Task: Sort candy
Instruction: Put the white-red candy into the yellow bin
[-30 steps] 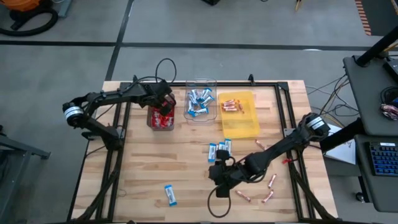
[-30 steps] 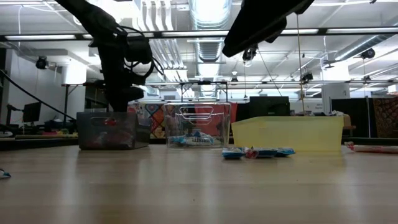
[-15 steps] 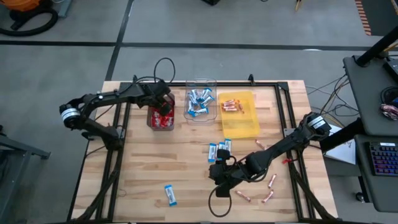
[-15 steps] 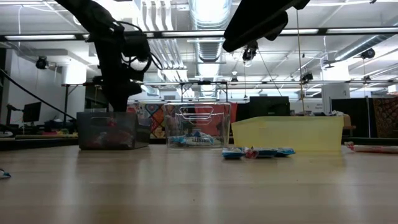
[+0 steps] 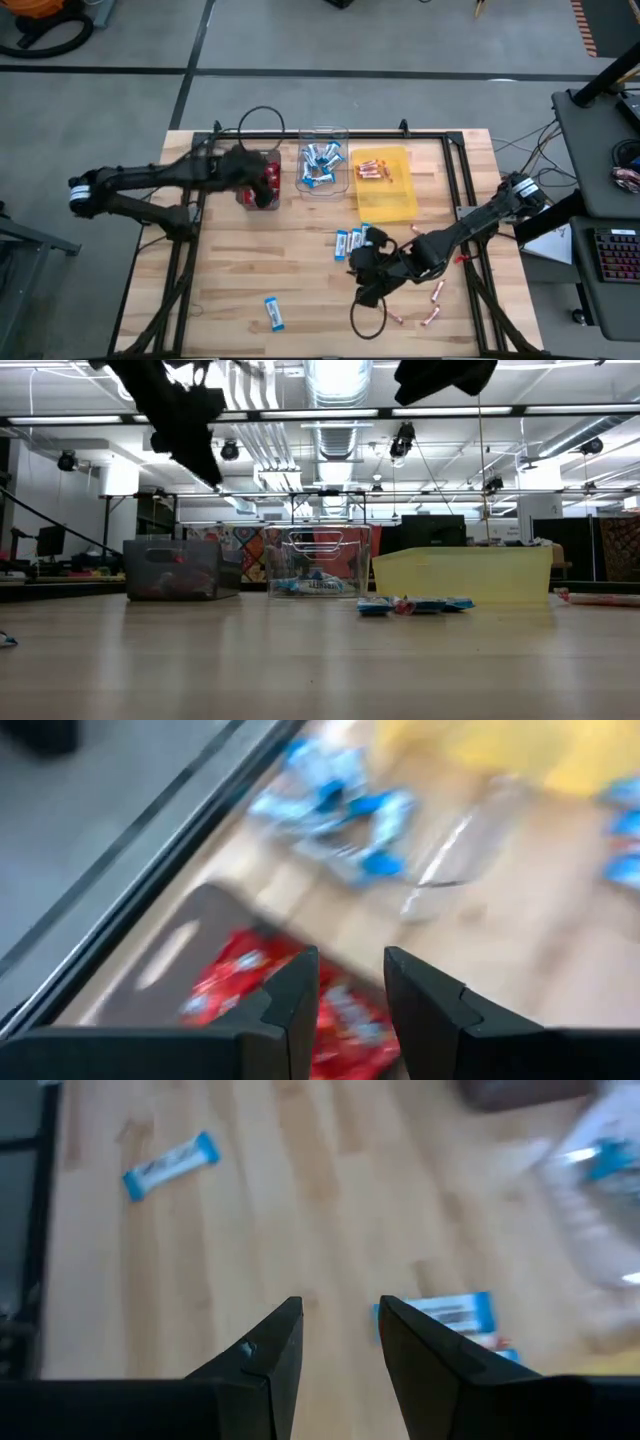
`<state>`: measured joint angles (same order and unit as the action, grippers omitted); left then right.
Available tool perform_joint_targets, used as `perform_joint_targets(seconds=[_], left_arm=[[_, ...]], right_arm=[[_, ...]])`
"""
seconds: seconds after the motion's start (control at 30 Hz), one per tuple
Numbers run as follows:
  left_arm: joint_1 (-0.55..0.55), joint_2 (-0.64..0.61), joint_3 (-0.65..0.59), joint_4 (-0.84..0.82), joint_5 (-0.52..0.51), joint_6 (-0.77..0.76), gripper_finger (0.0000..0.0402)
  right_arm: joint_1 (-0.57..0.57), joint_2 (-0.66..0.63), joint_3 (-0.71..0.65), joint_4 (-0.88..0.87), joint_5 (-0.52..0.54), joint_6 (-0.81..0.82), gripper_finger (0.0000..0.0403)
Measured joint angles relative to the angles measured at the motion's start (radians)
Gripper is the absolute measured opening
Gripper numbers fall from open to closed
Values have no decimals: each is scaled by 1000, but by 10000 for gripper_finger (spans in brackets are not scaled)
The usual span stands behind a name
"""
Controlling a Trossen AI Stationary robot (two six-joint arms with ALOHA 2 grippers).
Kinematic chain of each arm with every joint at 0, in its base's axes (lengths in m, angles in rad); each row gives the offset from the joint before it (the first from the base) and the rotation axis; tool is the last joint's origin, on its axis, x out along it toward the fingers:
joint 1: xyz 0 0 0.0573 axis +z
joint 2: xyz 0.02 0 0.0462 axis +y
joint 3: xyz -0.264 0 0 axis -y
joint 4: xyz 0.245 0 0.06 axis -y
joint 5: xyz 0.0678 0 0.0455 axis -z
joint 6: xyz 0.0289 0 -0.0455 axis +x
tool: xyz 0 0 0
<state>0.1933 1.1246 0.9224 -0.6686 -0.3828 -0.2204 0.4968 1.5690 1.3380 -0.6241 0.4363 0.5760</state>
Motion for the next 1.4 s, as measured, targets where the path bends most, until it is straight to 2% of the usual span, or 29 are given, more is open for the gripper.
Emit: perform_joint_targets(seconds=[0.1, 0.2, 0.43, 0.53, 0.63, 0.8, 0.97, 1.2, 1.4], left_arm=[[-126, -32, -9, 48, -1, -11, 100], [-249, -47, -12, 94, -17, -26, 100], [-503, -37, -16, 151, -166, -60, 100], [-575, -32, -17, 156, -203, -72, 100], [-619, -29, -16, 160, -228, -90, 100], [-641, -24, -17, 160, -238, -100, 100], [-641, -24, -16, 157, -240, -97, 100], [-642, -24, -17, 157, -240, -96, 100], [-641, -24, -17, 156, -240, -96, 100]], right_arm=[[0, -24, 0, -32, 79, 41, 125], [-11, -56, 0, -117, 79, 214, 117], [-43, -105, -1, -618, -54, 650, 89], [-43, -111, -7, -792, -137, 759, 80], [-46, -122, -34, -886, -212, 813, 75], [-77, -162, -111, -871, -341, 811, 88], [-133, -214, -243, -775, -417, 740, 118], [-255, -253, -444, -580, -461, 633, 135], [-334, -220, -530, -510, -470, 543, 144]])
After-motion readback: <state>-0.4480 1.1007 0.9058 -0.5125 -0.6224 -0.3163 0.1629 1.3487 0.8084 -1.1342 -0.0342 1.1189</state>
